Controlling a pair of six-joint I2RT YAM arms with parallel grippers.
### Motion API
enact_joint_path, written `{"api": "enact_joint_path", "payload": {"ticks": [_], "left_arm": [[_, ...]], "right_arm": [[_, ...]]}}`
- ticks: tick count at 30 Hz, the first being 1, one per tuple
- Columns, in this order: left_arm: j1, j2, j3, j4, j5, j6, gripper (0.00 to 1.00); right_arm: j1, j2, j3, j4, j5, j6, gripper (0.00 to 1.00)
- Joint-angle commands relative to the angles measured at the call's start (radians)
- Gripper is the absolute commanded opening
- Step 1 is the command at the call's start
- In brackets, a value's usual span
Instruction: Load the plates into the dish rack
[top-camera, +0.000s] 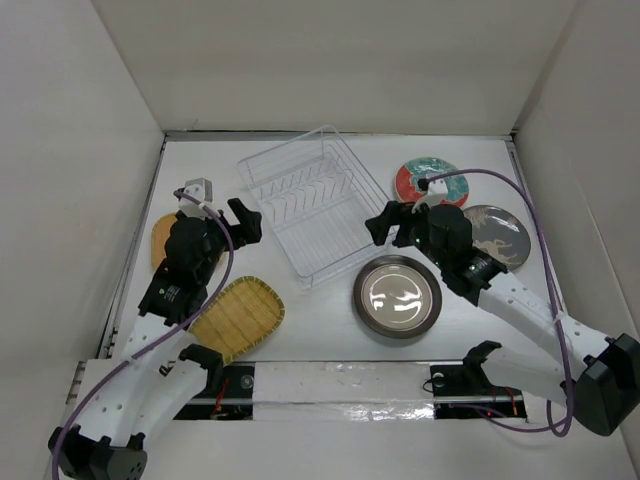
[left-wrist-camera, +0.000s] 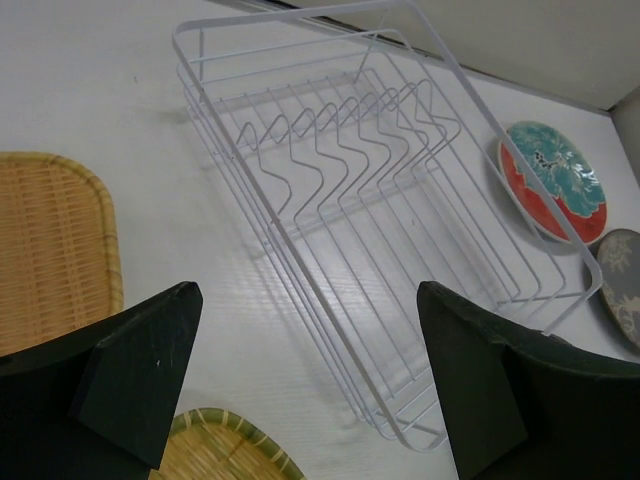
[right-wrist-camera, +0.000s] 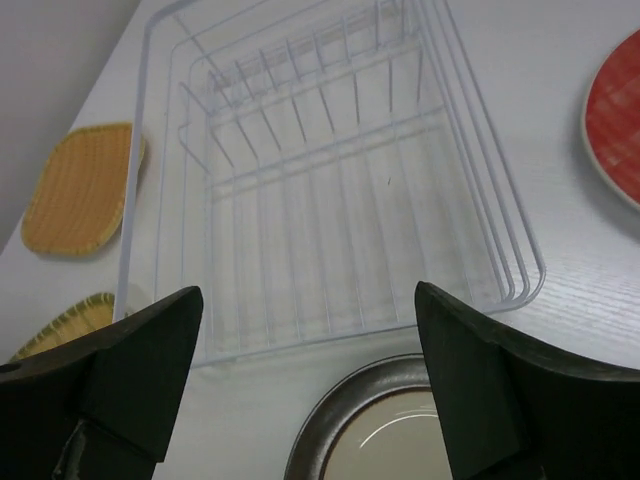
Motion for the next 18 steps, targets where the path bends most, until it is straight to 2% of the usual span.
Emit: {"api": "enact_joint_path", "payload": {"ticks": [1, 4, 5, 6, 7, 8, 9, 10, 11, 12, 13, 18], "left_arm": [[-0.007, -0.042, 0.057, 0.047, 0.053, -0.006, 0.87], [-0.007, -0.082, 0.063, 0.074, 0.096, -0.003, 0.80], [-0.007, -0.103, 0.058, 0.097, 0.107, -0.001, 0.78], [-0.007, -0.111, 0.055, 0.105, 0.108, 0.004, 0.75], [-0.007, -0.119, 0.054, 0.113, 0.143, 0.007, 0.66], [-0.007, -0.130, 0.051, 0.122, 0.153, 0.011, 0.61], [-0.007, -0.131, 0.051, 0.122, 0.159, 0.019, 0.54], [-0.007, -0.134, 0.051, 0.120, 0.176, 0.025, 0.33], [-0.007, -0.139, 0.052, 0.114, 0.179, 0.028, 0.24], [-0.007, -0.141, 0.052, 0.108, 0.179, 0.033, 0.06], [-0.007, -0.144, 0.051, 0.093, 0.173, 0.048, 0.00], [-0.007, -0.205, -0.003, 0.077, 0.176, 0.083, 0.00]], "right_arm": [[0.008, -0.067, -0.026, 0.130, -0.096, 0.018, 0.89], [0.018, -0.088, -0.030, 0.127, -0.104, 0.012, 0.60], [0.018, -0.100, -0.030, 0.124, -0.104, 0.011, 0.40], [0.018, -0.107, -0.032, 0.115, -0.104, 0.011, 0.32], [0.018, -0.110, -0.030, 0.109, -0.099, 0.012, 0.25], [0.018, -0.116, -0.027, 0.100, -0.090, 0.015, 0.10], [0.018, -0.122, -0.027, 0.072, -0.069, 0.021, 0.03], [0.005, -0.126, -0.026, 0.058, -0.021, 0.044, 0.00], [-0.005, -0.136, -0.030, 0.048, -0.006, 0.054, 0.00], [-0.021, -0.149, -0.030, 0.026, 0.004, 0.061, 0.00], [-0.037, -0.156, -0.030, 0.015, 0.022, 0.084, 0.00], [-0.192, -0.165, -0.004, -0.086, 0.079, 0.129, 0.00]]}}
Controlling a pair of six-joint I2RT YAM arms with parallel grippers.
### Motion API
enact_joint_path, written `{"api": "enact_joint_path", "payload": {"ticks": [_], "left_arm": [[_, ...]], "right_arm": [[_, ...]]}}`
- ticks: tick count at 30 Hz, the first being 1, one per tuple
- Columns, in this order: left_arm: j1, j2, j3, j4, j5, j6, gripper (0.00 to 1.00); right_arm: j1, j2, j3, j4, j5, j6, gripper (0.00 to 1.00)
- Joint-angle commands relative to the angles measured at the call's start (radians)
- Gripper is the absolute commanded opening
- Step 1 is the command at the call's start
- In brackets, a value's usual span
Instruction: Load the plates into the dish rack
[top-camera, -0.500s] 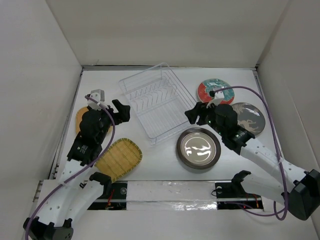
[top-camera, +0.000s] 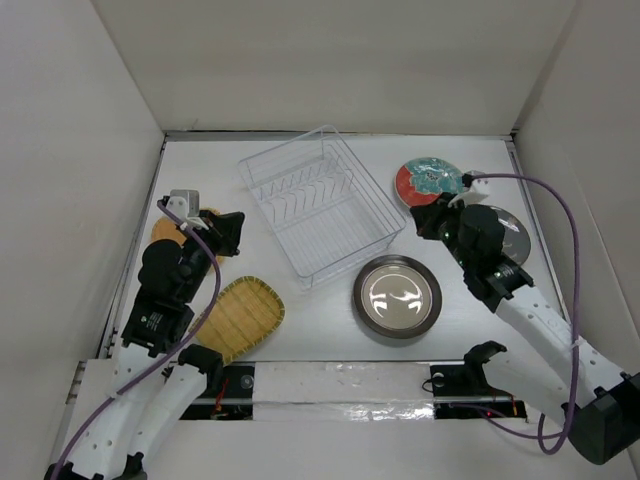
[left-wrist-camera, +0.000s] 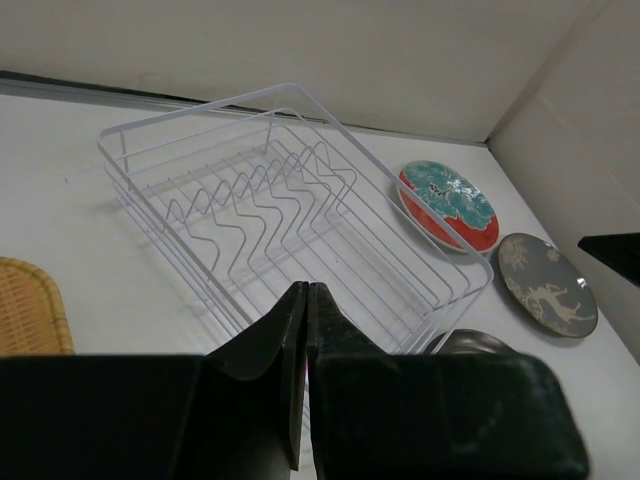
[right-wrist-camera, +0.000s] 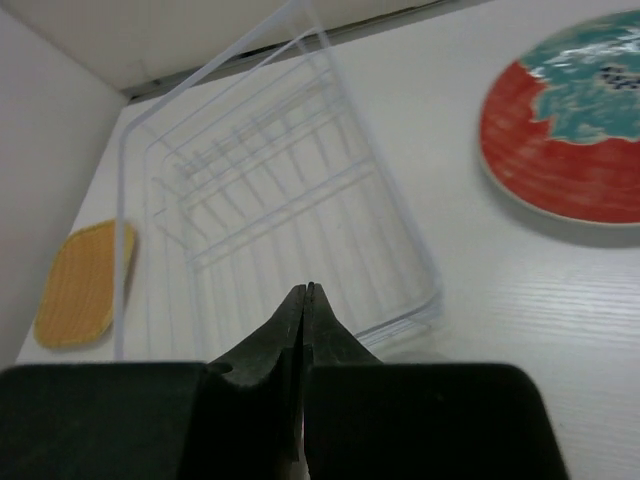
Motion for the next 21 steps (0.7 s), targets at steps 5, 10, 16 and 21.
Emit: {"api": "enact_joint_path", "payload": {"ticks": [5, 10, 16, 21], "left_arm": [[-0.007, -0.118, -0.096, 0.032, 0.040, 0.059, 0.00], [-0.007, -0.161, -0.127, 0.038, 0.073, 0.082, 0.31], [-0.007, -0.178, -0.142, 0.032, 0.104, 0.071, 0.48], [-0.007, -0.210, -0.143, 0.027, 0.081, 0.070, 0.49]], "right_arm": [[-0.228, 0.082, 0.065, -0.021, 0.029, 0.067, 0.06], [-0.411, 0.296, 0.157, 0.103, -0.051, 0.090, 0.41], [-0.553, 0.671, 0.402, 0.151, -0.162, 0.002, 0.58], [-0.717, 0.907, 0.597, 0.094, -0.437, -0.063, 0.59]]}}
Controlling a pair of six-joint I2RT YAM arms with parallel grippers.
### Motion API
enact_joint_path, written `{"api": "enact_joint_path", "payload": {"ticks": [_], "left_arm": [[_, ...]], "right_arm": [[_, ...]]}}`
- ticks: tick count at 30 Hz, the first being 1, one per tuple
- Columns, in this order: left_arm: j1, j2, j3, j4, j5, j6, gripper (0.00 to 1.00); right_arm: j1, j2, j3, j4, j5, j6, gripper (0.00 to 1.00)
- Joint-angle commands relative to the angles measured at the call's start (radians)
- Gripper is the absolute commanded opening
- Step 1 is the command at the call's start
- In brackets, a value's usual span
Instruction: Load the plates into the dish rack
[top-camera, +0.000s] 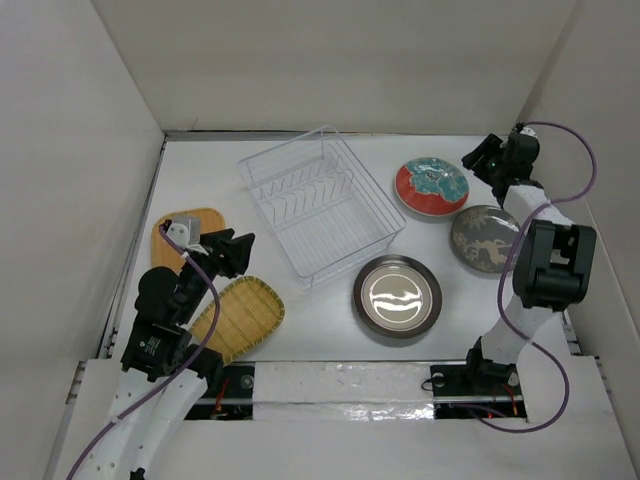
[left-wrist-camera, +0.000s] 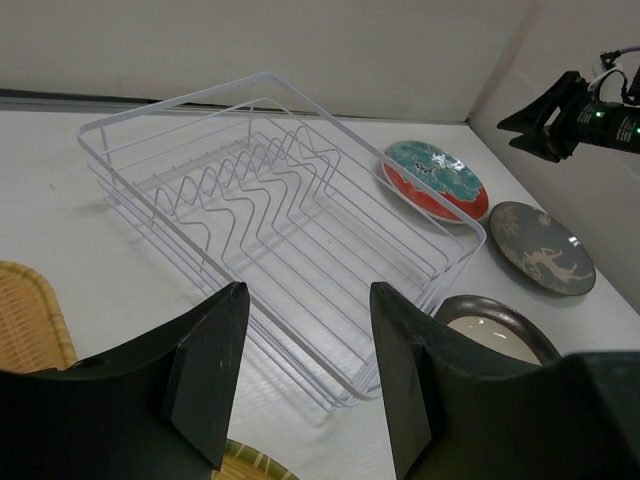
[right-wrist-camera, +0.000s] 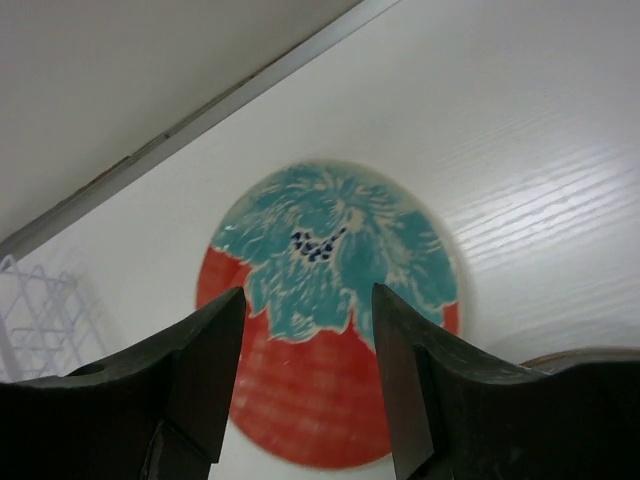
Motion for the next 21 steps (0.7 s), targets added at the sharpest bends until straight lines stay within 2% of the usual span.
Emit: {"api": "enact_joint_path", "payload": {"ticks": [1, 5, 12, 21], "left_arm": [[-0.016, -0.032, -0.005, 0.027, -0.011, 0.009, 0.49], [-0.027, -0.040, -0.002, 0.024, -0.022, 0.010, 0.49], [-0.036, -0.026, -0.004, 0.024, -0.025, 0.012, 0.49], [-0.036, 0.038, 0.002, 0.019, -0.036, 0.016, 0.49]], "right_arm": [[-0.091, 0.109, 0.102, -0.004, -0.203, -0.078, 0.60], [-0.162, 0.260, 0.229, -0.102, -0.293, -0.156, 0.64], [-0.173, 0.487, 0.480, -0.381, -0.453, -0.306, 0.69], [-0.173, 0.645, 0.599, -0.444, -0.654, -0.283, 0.65]]}}
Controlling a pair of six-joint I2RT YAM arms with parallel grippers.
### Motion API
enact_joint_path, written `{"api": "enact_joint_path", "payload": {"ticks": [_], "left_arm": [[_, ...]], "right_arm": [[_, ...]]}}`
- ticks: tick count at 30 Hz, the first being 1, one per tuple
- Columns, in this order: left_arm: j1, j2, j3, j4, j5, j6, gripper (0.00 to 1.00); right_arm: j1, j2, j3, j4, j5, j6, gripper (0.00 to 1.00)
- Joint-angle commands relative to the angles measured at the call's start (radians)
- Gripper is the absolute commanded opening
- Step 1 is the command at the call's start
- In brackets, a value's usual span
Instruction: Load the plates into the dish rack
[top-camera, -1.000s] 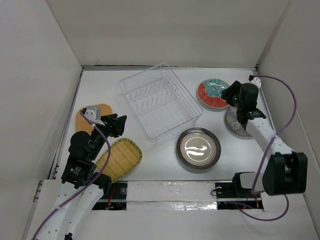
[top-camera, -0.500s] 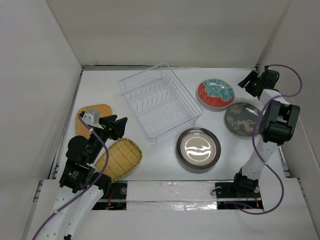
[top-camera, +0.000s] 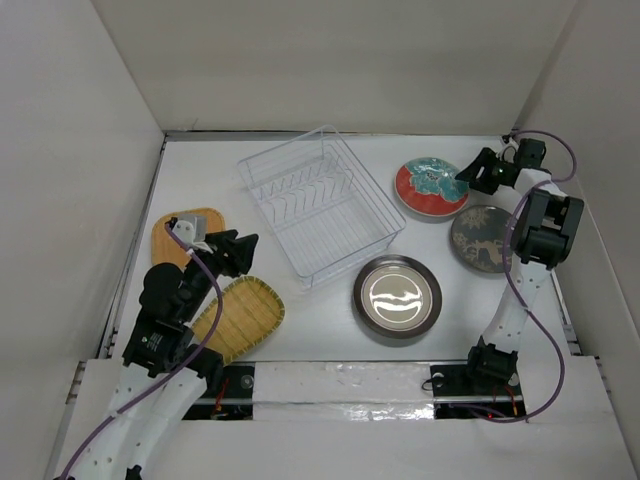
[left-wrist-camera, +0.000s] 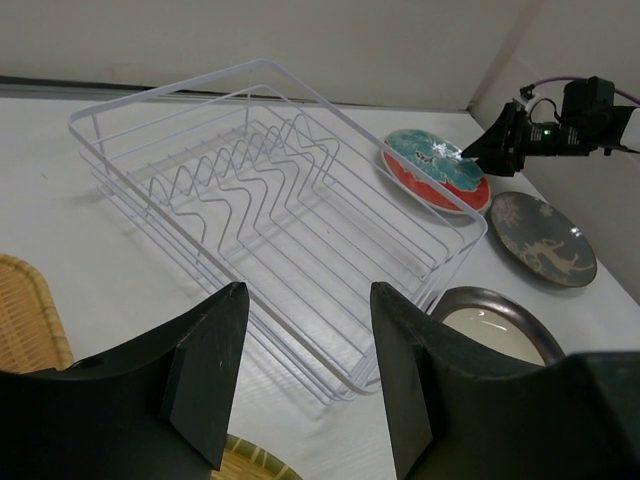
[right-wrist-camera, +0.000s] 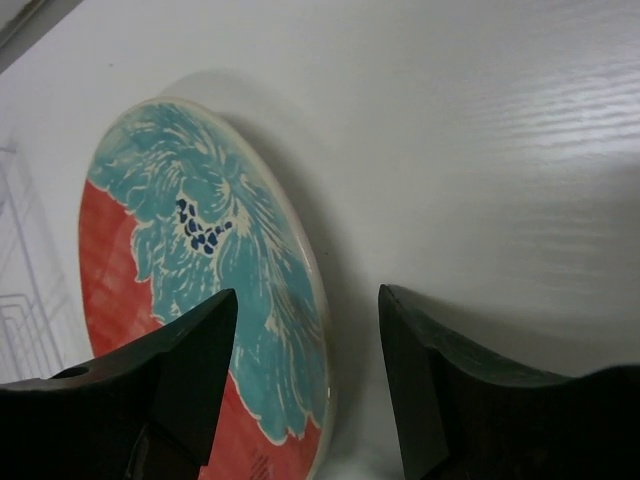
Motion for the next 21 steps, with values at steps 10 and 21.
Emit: {"api": "enact_joint_path", "payload": {"ticks": [10, 21], "left_arm": [[-0.004, 0.059, 0.009, 0.030, -0.031, 0.025, 0.49], [-0.004, 0.069, 0.010, 0.032, -0.040, 0.026, 0.49]], "right_arm": [[0.006, 0.120, 0.055, -0.092, -0.240, 0.009, 0.28], [0.006, -0.136, -0.095, 0.304, -0.105, 0.238, 0.00]]}}
